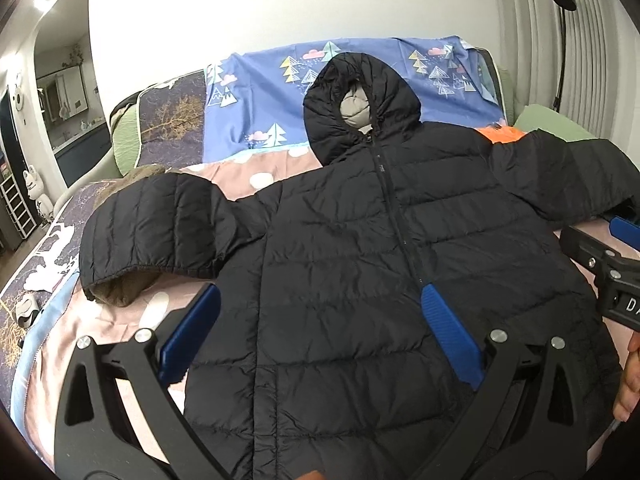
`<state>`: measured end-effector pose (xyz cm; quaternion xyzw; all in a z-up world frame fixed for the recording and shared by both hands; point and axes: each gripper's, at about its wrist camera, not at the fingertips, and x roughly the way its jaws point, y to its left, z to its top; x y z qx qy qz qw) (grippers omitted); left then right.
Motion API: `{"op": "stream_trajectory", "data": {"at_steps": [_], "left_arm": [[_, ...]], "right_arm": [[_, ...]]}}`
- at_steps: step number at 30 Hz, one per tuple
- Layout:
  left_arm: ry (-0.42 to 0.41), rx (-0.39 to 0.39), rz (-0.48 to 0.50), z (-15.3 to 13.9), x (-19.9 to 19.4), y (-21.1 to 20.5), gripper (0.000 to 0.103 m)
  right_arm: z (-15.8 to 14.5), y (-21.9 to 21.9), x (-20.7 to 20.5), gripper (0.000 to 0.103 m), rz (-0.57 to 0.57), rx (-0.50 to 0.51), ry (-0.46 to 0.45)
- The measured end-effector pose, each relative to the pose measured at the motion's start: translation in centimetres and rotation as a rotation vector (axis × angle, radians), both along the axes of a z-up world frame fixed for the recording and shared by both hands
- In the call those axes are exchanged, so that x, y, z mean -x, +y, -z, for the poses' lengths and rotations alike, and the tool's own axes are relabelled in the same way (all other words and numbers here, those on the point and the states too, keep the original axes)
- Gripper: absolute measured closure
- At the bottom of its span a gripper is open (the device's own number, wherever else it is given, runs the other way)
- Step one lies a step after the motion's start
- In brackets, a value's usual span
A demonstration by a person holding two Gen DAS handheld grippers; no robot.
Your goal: Fold large clothes
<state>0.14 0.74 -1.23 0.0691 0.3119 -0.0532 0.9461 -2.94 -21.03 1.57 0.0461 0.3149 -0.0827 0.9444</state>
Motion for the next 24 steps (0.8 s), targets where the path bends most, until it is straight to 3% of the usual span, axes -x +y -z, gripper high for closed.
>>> {"op": "stream_trajectory", "data": {"at_steps": [10, 14, 19, 24], "left_arm": [[0.019, 0.019, 0.013, 0.41, -0.11, -0.18, 0.002], [0.021, 0.038, -0.023, 0.4, -0.15, 0.14, 0.002], [0.021, 0.011, -0.01, 0.5, -0.18, -0.31, 0.002], [0.03, 0.041, 0.02, 0.62, -0.26, -0.29, 0.002]], "right_arm": [[0.17, 0.2, -0.16, 0.001, 0.002, 0.004, 0.001], [0.24, 0.31, -0.28, 0.001, -0.003, 0.01, 0.003], [0.38, 0.26, -0.39, 0.001, 0.0, 0.016, 0.003], [0.39, 0.21, -0.43, 0.001, 0.003, 0.019, 0.002]]}}
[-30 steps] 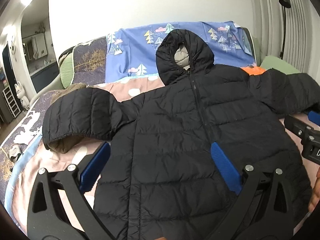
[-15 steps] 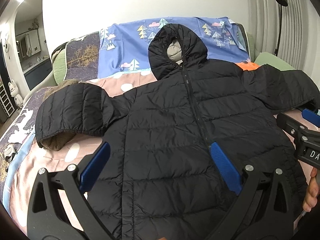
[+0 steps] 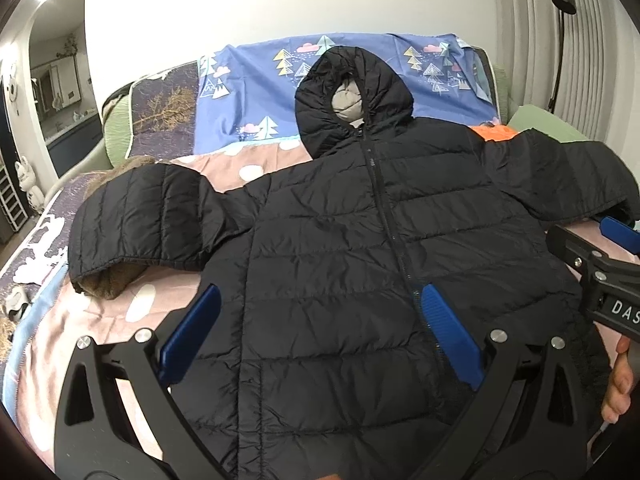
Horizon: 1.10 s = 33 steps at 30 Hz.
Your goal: Fold large clothes
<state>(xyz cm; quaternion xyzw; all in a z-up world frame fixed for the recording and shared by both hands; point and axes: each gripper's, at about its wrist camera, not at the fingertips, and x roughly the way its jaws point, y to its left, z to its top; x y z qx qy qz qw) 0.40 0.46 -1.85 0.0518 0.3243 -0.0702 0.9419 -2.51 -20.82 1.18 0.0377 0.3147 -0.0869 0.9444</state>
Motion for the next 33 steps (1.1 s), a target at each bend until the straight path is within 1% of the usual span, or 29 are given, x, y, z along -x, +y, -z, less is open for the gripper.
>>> {"op": "stream_trajectory", "data": {"at_steps": [2, 5, 11, 16, 20, 27, 33], "left_arm": [[0.007, 0.015, 0.006, 0.1, -0.1, 0.1, 0.002], [0.004, 0.001, 0.003, 0.2, 0.0, 0.1, 0.002], [-0.003, 0.011, 0.019, 0.1, 0.2, 0.1, 0.002], [-0.012, 0.013, 0.04, -0.4, 0.3, -0.2, 0.002], [-0.021, 0.021, 0.057, -0.8, 0.3, -0.2, 0.002], [-0.014, 0.037, 0.058, -0.9, -0.1, 0.1, 0.002], [-0.019, 0.032, 0.072, -0.9, 0.1, -0.1, 0.002]], "right_arm": [[0.0, -0.1, 0.0, 0.001, 0.0, 0.001, -0.001], [0.0, -0.1, -0.1, 0.001, 0.004, 0.002, 0.001], [0.0, -0.2, 0.0, 0.001, -0.002, 0.001, 0.003], [-0.5, 0.2, 0.1, 0.001, -0.015, 0.014, -0.007], [-0.9, -0.1, -0.1, 0.001, -0.008, -0.003, -0.01], [-1.7, 0.0, -0.2, 0.001, -0.004, 0.01, -0.022], [-1.8, 0.1, -0.3, 0.001, -0.007, 0.016, -0.021]]}}
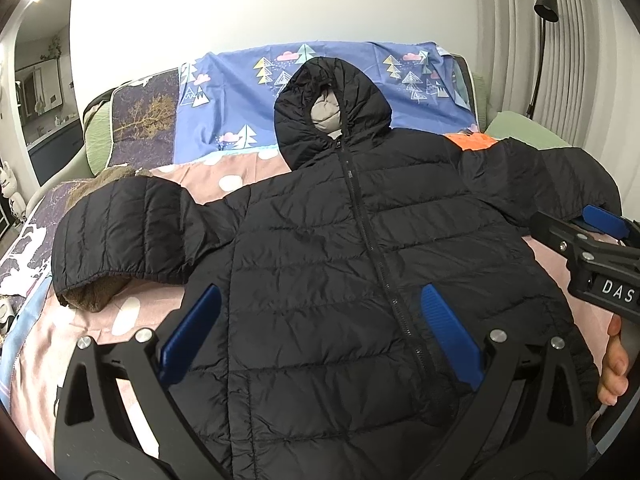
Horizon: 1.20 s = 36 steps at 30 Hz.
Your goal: Fold large clothes
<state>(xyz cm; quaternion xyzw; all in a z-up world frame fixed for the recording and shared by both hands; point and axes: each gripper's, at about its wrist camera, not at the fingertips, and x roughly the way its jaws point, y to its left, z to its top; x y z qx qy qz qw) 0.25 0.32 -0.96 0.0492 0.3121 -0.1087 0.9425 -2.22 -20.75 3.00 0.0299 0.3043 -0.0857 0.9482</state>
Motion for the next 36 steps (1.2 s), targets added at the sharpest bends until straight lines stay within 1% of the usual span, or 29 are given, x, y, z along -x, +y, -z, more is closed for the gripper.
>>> {"op": "stream_trajectory", "data": {"at_steps": [11, 16, 20, 23, 24, 27, 30, 32, 36], "left_arm": [[0.007, -0.007, -0.015, 0.1, -0.1, 0.1, 0.002], [0.02, -0.021, -0.039, 0.1, 0.0, 0.3, 0.002], [0.066, -0.03, -0.063, 0.3, -0.1, 0.4, 0.002], [0.117, -0.017, -0.061, 0.6, -0.3, 0.5, 0.002], [0.146, -0.011, -0.059, 0.7, -0.5, 0.5, 0.002], [0.216, 0.029, -0.055, 1.1, -1.1, 0.8, 0.002], [0.255, 0.067, -0.06, 1.4, -1.4, 1.3, 0.002], [0.256, 0.073, -0.076, 1.4, -1.4, 1.8, 0.002], [0.242, 0.069, -0.138, 1.4, -1.2, 3.2, 0.002]], "right_arm": [[-0.1, 0.0, 0.0, 0.001, -0.004, 0.002, -0.001], [-0.1, 0.1, 0.1, 0.001, -0.007, 0.002, -0.004], [0.0, 0.2, 0.0, 0.001, -0.011, 0.005, 0.014], [0.1, 0.5, 0.0, 0.001, -0.014, 0.012, 0.02], [0.1, 0.6, 0.0, 0.001, -0.016, 0.015, 0.024], [0.2, 0.8, -0.1, 0.001, -0.02, 0.025, 0.033], [0.4, 0.9, -0.1, 0.001, -0.02, 0.029, 0.038], [0.4, 0.9, -0.1, 0.001, -0.02, 0.032, 0.04], [0.6, 1.1, -0.3, 0.001, -0.021, 0.03, 0.047]]}}
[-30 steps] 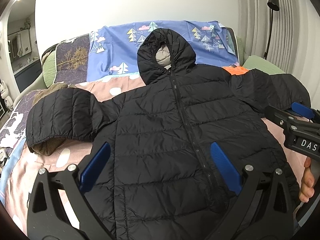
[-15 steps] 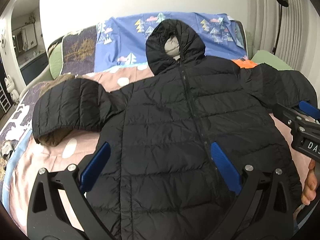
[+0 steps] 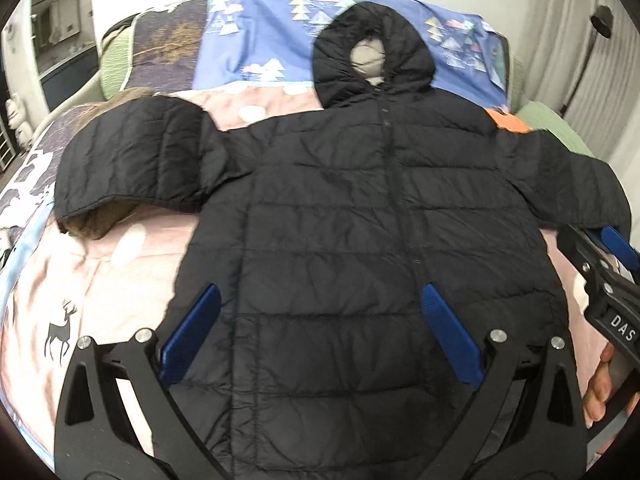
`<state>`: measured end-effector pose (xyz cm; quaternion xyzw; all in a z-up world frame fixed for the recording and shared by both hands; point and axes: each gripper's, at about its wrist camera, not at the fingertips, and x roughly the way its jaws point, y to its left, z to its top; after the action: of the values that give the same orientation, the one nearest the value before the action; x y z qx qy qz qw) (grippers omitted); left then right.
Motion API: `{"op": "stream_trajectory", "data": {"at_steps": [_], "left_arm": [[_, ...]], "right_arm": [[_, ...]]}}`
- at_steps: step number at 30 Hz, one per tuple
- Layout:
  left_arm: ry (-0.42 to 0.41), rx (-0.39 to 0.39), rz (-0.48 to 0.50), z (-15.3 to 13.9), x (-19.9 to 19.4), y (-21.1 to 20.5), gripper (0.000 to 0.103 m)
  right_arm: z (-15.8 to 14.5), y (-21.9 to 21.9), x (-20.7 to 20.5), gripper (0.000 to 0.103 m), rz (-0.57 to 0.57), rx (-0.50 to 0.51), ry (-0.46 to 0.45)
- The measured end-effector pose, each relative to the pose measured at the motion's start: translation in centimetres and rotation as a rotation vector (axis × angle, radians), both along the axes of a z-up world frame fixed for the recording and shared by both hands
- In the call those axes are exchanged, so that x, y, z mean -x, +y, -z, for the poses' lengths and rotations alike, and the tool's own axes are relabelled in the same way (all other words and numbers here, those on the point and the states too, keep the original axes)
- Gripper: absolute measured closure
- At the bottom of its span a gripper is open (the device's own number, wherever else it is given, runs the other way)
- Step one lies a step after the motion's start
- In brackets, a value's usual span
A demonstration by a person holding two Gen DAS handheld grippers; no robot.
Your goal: Fold large clothes
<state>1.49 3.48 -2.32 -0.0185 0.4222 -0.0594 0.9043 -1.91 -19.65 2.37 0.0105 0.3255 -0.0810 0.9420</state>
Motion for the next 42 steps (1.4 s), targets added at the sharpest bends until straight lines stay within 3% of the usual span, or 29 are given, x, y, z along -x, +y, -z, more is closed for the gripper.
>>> {"op": "stream_trajectory", "data": {"at_steps": [9, 16, 42], "left_arm": [[-0.054, -0.001, -0.146, -0.6, 0.5, 3.9, 0.002], [-0.081, 0.007, -0.192, -0.8, 0.9, 6.0, 0.002], [-0.1, 0.053, -0.087, 0.0, 0.4, 4.6, 0.002]], "right_arm": [[0.4, 1.9, -0.5, 0.001, -0.044, 0.026, 0.013], [0.5, 3.5, -1.0, 0.001, -0.072, 0.05, 0.021], [0.4, 4.3, -1.4, 0.001, -0.07, 0.07, 0.027]]}}
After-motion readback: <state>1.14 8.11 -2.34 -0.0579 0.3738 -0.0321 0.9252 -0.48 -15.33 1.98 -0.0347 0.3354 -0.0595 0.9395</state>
